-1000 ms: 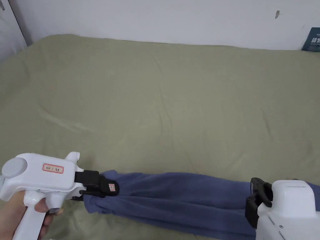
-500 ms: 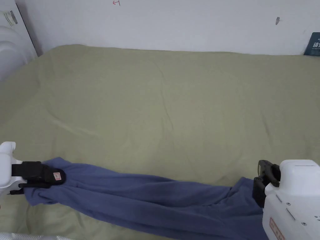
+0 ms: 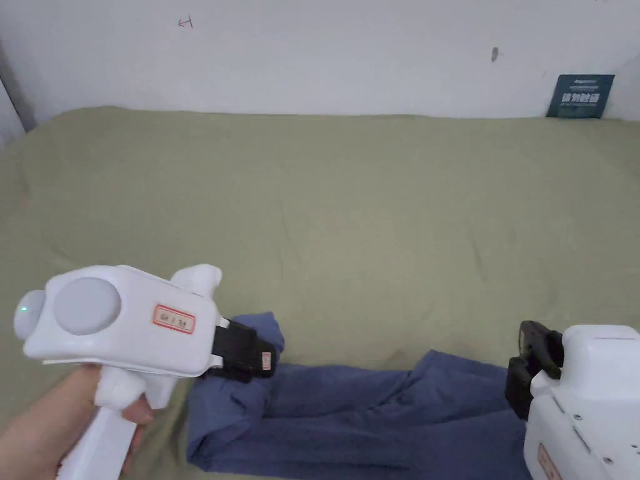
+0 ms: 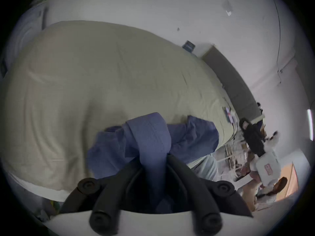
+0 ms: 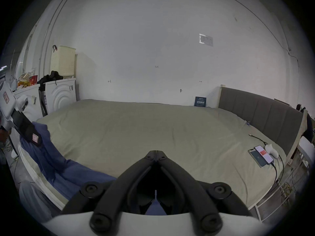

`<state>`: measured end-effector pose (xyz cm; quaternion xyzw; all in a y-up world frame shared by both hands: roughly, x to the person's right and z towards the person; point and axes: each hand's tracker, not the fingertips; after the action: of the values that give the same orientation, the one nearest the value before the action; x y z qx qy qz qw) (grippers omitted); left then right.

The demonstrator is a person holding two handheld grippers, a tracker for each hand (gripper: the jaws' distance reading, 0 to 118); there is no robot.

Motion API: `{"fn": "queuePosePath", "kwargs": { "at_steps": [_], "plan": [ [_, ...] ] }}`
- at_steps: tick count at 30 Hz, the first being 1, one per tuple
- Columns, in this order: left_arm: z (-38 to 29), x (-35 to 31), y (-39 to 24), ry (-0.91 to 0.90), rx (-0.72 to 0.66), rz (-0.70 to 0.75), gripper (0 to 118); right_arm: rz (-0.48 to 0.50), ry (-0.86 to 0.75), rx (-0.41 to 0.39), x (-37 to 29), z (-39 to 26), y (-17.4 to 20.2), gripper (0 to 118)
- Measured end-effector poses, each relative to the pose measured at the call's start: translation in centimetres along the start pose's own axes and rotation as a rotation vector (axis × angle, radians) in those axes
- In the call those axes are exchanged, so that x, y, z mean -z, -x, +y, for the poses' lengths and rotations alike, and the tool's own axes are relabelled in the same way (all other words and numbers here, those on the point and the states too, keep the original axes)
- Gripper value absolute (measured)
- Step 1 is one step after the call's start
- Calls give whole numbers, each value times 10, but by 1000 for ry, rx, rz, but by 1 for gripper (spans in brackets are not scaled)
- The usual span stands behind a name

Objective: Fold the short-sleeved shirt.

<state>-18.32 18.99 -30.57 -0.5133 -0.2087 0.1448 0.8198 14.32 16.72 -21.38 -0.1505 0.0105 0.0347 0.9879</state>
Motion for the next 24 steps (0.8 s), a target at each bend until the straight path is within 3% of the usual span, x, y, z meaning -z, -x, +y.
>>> {"fn": "queuePosePath", "kwargs": {
  "at_steps": [4, 5, 6, 8, 9, 13, 14, 15, 17, 24],
  "plan": [
    [4, 61, -22, 40, 20, -4, 9, -19, 25, 6, -4, -9, -10, 0],
    [3, 76, -25, 60, 29, -6, 18, -24, 35, 3, -5, -11, -12, 0],
    [0, 90, -26, 79, 38, -33, 41, -29, 44, 5, -5, -13, -15, 0],
    [-4, 112, -29, 128, 47, -72, 118, -35, 58, 9, -4, -18, -19, 0],
    [-8, 113, -29, 105, 42, -62, 118, -40, 66, 12, -4, -19, -20, 0],
    [-7, 85, -18, 35, 18, -70, 100, -44, 81, 27, -2, -21, -23, 0],
    [-7, 74, -9, 9, -6, -95, 86, -42, 85, 33, -1, -22, -23, 0],
    [-8, 60, 2, -25, -43, -135, 64, -38, 86, 41, 1, -22, -22, 0],
    [-10, 40, 17, -77, -101, -173, 0, -28, 88, 48, 4, -22, -19, 0],
    [-23, 65, 33, -35, -170, -187, 0, 2, 94, 50, 9, -20, -9, 0]
  ]
}}
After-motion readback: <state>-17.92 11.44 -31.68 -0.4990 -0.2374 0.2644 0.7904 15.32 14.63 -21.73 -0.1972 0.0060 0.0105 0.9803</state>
